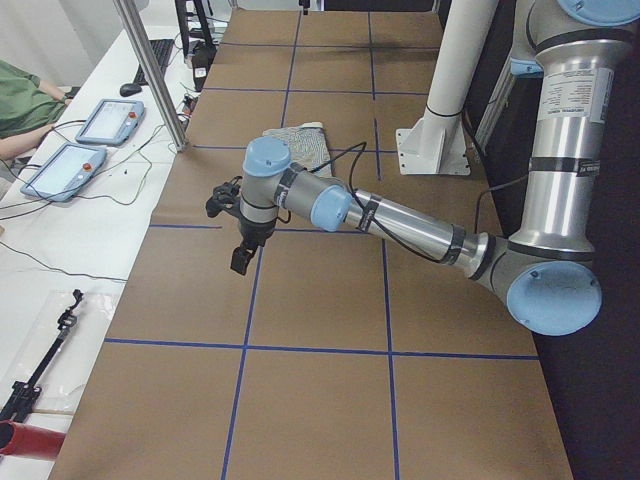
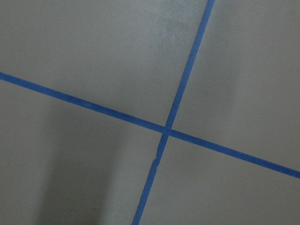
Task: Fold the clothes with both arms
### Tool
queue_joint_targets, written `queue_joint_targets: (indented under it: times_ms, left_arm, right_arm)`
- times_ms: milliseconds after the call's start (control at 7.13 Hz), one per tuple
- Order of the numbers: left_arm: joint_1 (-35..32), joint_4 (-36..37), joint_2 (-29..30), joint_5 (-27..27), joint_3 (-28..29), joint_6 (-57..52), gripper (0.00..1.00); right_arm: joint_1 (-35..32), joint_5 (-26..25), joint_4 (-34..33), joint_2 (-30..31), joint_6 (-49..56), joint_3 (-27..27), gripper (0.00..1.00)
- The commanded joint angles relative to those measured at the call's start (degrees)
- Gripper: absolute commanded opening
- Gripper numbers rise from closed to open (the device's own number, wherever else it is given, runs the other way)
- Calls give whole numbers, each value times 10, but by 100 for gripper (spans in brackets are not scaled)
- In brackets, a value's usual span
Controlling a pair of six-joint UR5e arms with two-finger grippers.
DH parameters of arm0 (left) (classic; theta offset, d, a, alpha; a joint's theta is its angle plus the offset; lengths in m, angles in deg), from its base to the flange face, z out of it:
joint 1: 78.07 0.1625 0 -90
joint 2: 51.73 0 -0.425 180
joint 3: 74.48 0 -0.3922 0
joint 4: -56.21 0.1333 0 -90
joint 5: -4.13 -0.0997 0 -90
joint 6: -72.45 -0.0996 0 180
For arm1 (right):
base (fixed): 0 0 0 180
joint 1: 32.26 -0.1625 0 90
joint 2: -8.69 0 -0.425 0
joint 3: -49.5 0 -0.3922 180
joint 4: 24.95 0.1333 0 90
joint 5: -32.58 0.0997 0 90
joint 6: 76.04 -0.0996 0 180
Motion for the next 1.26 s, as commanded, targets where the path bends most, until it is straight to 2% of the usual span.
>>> queue_joint_targets:
  times_ms: [0,140,280,421,561,701,1122]
  left_arm:
    - [1,-1,-8,-6,38,-7,100]
    - [0,7,-18,-4,36,-8,100]
    - [-3,15,-26,-2,43,-63,100]
    - [-19,51,-26,23,52,-141,100]
    - [-31,52,-36,53,64,-164,100]
    - [-32,51,-44,53,72,-167,100]
    - [-54,24,-54,53,126,-166,100]
  right_arm:
    - [-2,5,10,19,-2,-10,100]
    - [-2,8,0,10,-13,-13,100]
    - [-2,29,-15,9,-32,-12,100]
    - [-2,69,-25,9,-48,-12,100]
    - [-3,82,-36,7,-85,-13,100]
    - [-4,83,-37,7,-119,-19,100]
    - [-4,82,-32,18,-120,-19,100]
